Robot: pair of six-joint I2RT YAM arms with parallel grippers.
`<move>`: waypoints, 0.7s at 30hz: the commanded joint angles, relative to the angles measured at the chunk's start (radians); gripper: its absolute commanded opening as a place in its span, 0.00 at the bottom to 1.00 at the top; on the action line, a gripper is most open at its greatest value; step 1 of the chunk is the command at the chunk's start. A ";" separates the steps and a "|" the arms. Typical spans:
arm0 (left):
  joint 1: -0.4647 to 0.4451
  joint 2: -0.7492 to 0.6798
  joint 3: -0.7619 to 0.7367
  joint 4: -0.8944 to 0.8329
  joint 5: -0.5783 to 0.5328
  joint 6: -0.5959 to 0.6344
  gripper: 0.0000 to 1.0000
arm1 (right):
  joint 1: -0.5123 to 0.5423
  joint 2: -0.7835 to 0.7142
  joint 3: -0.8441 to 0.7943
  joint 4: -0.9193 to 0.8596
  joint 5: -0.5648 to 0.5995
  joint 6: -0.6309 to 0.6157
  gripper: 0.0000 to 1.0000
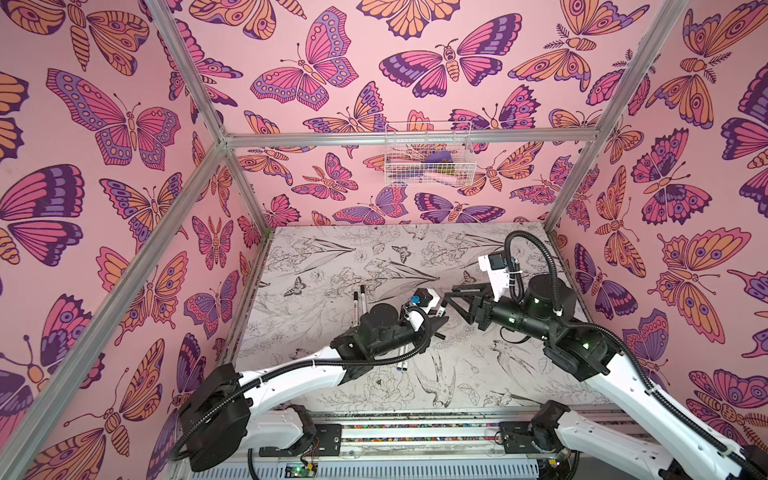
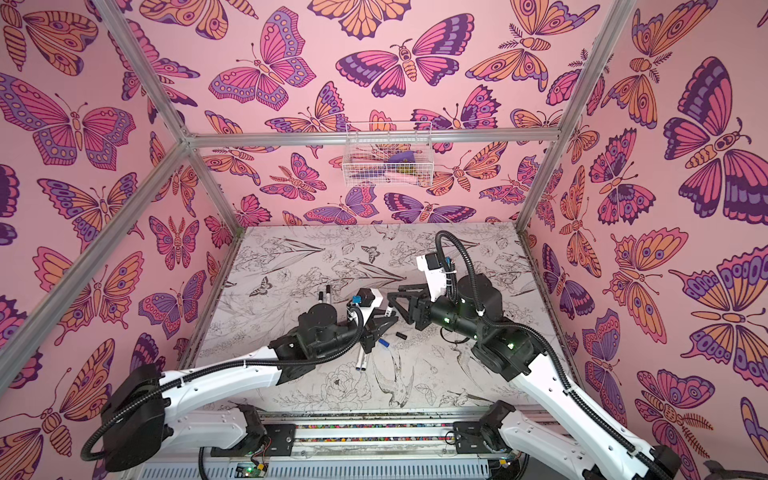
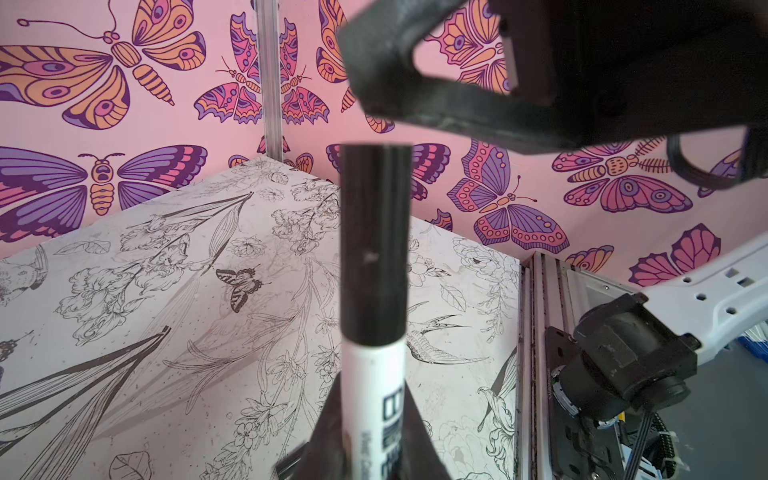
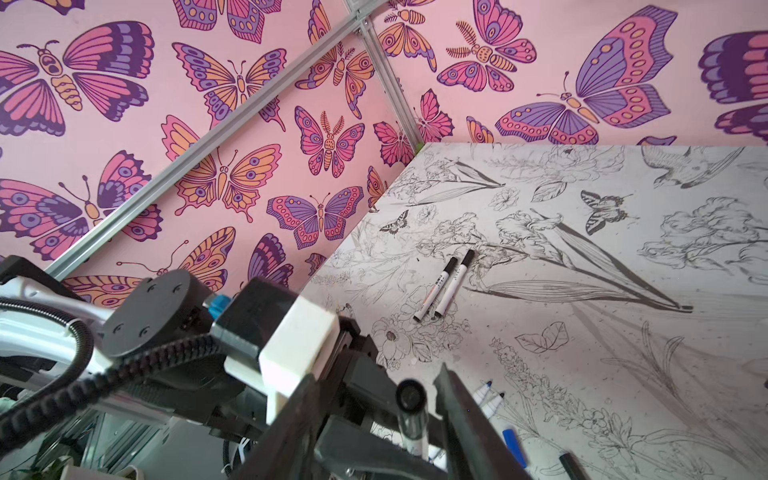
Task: Insert the pens into the pen caps
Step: 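Push the black cap down with the right gripper while the left holds the marker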
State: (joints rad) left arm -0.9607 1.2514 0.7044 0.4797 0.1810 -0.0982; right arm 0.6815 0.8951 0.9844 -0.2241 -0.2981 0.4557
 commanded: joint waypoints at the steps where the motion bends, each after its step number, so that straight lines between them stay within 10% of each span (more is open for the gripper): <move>1: -0.013 -0.026 -0.017 0.044 -0.017 0.034 0.00 | 0.005 0.034 0.046 -0.029 0.032 -0.040 0.46; 21: -0.024 -0.025 -0.007 0.041 -0.053 0.028 0.00 | 0.007 0.057 -0.041 -0.005 -0.024 0.037 0.10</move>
State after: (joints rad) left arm -0.9825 1.2449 0.6960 0.4698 0.1520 -0.0853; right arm 0.6853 0.9657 0.9745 -0.2153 -0.3077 0.4698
